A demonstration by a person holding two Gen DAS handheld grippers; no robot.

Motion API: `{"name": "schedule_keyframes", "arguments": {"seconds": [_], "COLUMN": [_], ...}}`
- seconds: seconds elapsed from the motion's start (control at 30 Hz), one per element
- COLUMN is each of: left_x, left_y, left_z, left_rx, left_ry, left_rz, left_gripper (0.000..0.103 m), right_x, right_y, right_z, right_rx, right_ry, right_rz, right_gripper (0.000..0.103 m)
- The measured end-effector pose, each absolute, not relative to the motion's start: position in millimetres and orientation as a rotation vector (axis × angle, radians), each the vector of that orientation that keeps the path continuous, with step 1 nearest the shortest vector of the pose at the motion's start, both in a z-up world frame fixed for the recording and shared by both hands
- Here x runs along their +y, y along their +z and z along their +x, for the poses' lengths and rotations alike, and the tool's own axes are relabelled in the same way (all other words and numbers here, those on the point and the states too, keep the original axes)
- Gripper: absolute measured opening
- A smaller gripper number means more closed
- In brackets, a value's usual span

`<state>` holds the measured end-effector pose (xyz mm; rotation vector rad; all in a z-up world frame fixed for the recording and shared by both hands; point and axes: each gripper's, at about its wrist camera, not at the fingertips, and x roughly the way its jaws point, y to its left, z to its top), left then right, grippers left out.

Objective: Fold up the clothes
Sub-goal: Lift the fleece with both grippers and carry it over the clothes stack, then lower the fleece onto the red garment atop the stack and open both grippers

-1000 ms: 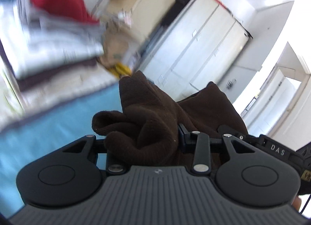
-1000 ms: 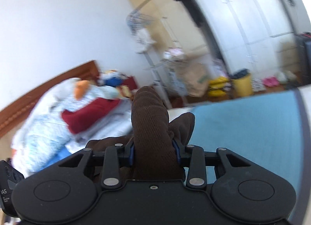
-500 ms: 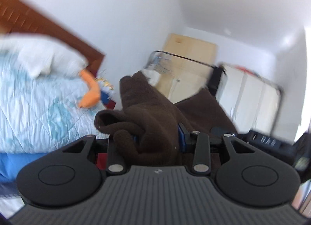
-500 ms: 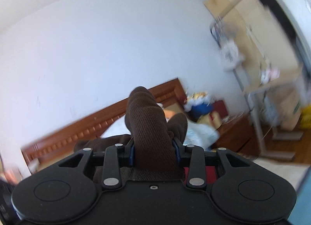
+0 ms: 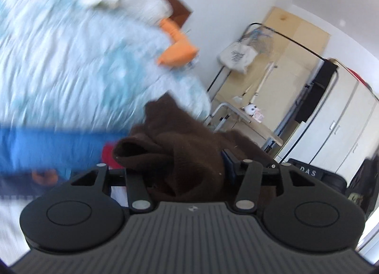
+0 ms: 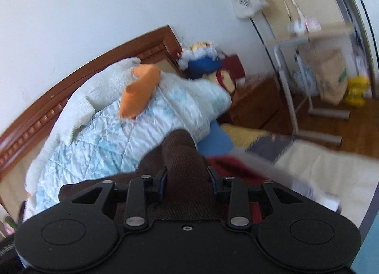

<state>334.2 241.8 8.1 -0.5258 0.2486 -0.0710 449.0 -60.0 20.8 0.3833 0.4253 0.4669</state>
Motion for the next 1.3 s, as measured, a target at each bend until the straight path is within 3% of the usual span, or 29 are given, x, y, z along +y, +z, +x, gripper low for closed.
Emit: {"name": "schedule_keyframes", "arguments": {"seconds": [0.13, 0.27, 0.33, 0.43, 0.53, 0.6, 0.67, 0.77, 0.87, 0.97, 1.03, 1.3], "left_x": [230.6, 208.5, 202.3, 196.6, 203.1, 206.1, 206.1, 200.9, 199.3, 207.1, 214.1, 237.3], "left_y": [24.6, 9.2, 9.4, 19.4, 42.1, 61.2, 75.9, 82.7, 63.9, 33.6, 20.6, -17.9], "left_z": [354.8, 384.2, 386.1, 374.5, 348.2, 332.6, 324.2, 324.3, 343.0, 348.7, 341.2, 334.0], "left_rx": [0.298, 0.372, 0.380, 0.372, 0.269, 0.206, 0.195, 0.229, 0.392, 0.482, 0.476, 0.477], "left_ry": [-0.090, -0.024, -0.006, 0.003, -0.016, -0.038, -0.053, -0.067, -0.049, -0.029, -0.017, -0.001], "left_rz": [-0.538, -0.545, -0.550, -0.521, -0.512, -0.452, -0.387, -0.287, -0.242, -0.279, -0.309, -0.433], "left_gripper": [0.049, 0.053, 0.053, 0.054, 0.053, 0.059, 0.059, 0.052, 0.040, 0.039, 0.040, 0.040], "right_x": [-71.0, -58.1, -51.5, -65.1, -87.6, -99.6, -110.7, -114.2, -96.4, -66.4, -52.6, -23.8], "right_y": [48.2, 18.8, 4.1, 6.4, 18.6, 24.4, 29.4, 34.0, 34.3, 28.6, 19.4, -14.5], "right_z": [478.4, 493.2, 494.3, 490.9, 485.6, 475.0, 462.7, 446.0, 435.8, 437.2, 445.4, 464.7], "right_rx": [0.396, 0.486, 0.504, 0.534, 0.533, 0.504, 0.468, 0.432, 0.444, 0.480, 0.521, 0.536], "right_ry": [0.450, 0.343, 0.290, 0.268, 0.286, 0.302, 0.317, 0.374, 0.473, 0.513, 0.508, 0.490], "right_rz": [0.396, 0.199, 0.120, 0.210, 0.293, 0.335, 0.374, 0.394, 0.350, 0.254, 0.251, 0.215], "right_gripper": [0.030, 0.030, 0.037, 0.051, 0.052, 0.053, 0.053, 0.053, 0.053, 0.055, 0.063, 0.065]}}
